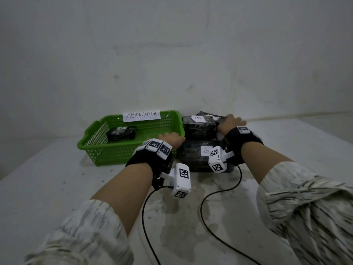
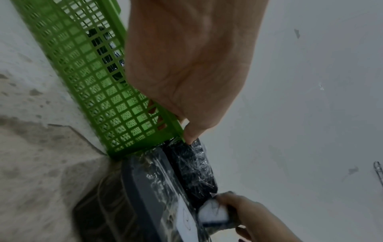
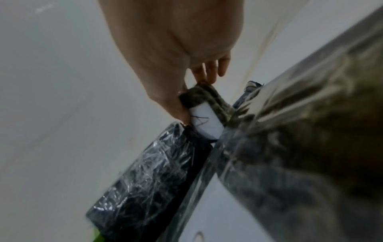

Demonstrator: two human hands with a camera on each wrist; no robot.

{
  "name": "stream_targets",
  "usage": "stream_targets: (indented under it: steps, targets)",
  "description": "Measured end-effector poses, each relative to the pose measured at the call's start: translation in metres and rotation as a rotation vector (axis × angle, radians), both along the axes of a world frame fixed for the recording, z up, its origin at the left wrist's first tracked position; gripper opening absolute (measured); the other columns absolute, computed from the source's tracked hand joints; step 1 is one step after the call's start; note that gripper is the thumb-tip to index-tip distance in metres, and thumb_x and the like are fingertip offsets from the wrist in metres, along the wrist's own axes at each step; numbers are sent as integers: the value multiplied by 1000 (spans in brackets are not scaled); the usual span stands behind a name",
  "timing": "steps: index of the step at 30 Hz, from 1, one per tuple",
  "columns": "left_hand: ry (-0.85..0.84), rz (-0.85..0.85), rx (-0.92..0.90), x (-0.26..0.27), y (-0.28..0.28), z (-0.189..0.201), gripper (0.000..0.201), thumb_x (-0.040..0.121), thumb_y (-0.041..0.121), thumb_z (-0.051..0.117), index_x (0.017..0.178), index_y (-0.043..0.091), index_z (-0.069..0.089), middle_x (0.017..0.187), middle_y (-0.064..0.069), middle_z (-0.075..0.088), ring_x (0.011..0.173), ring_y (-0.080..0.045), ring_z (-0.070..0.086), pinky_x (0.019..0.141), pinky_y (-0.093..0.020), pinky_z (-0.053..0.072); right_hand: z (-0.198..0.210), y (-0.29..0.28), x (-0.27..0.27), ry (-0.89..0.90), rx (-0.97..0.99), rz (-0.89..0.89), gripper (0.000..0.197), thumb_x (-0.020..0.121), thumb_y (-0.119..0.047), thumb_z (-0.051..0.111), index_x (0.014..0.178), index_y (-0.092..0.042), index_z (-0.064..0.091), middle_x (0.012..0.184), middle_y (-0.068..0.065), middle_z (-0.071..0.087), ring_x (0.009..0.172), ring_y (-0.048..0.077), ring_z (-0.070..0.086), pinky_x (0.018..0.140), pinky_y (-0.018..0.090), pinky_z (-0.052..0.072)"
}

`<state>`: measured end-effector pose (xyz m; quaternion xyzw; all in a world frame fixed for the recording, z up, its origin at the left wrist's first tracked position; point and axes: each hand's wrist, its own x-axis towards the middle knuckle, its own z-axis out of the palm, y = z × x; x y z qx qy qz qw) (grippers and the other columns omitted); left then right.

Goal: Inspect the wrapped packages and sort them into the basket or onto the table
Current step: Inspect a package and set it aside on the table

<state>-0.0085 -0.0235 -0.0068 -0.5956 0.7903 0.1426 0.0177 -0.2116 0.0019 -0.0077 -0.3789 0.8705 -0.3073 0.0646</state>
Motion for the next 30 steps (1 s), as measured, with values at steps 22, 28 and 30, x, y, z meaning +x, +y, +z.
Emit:
stream_targets:
  steps: [22, 28, 30]
  targets:
    - [1301, -49, 211, -47, 26, 40, 43, 100, 28, 42, 137, 7, 38, 132, -16, 54, 115, -29, 57, 83, -31, 45, 46, 31, 37, -661, -659, 663, 34, 91, 0, 58, 124, -1, 58, 111, 10, 62, 98, 17, 61, 83, 21, 52]
    - [1270, -24, 244, -21, 17, 39, 39, 100, 32, 41, 137, 19, 37, 127, -6, 54, 97, -23, 58, 76, -29, 52, 49, 29, 56, -720, -501, 731, 44, 101, -40, 42, 126, -6, 51, 123, 9, 60, 117, 24, 57, 107, 41, 43]
    - [1243, -47, 163, -15, 14, 41, 38, 101, 28, 41, 136, 14, 40, 121, -4, 55, 94, -18, 55, 61, -22, 47, 49, 29, 65, -718, -492, 742, 44, 102, -41, 35, 125, -7, 52, 116, 5, 61, 114, 22, 57, 106, 40, 42]
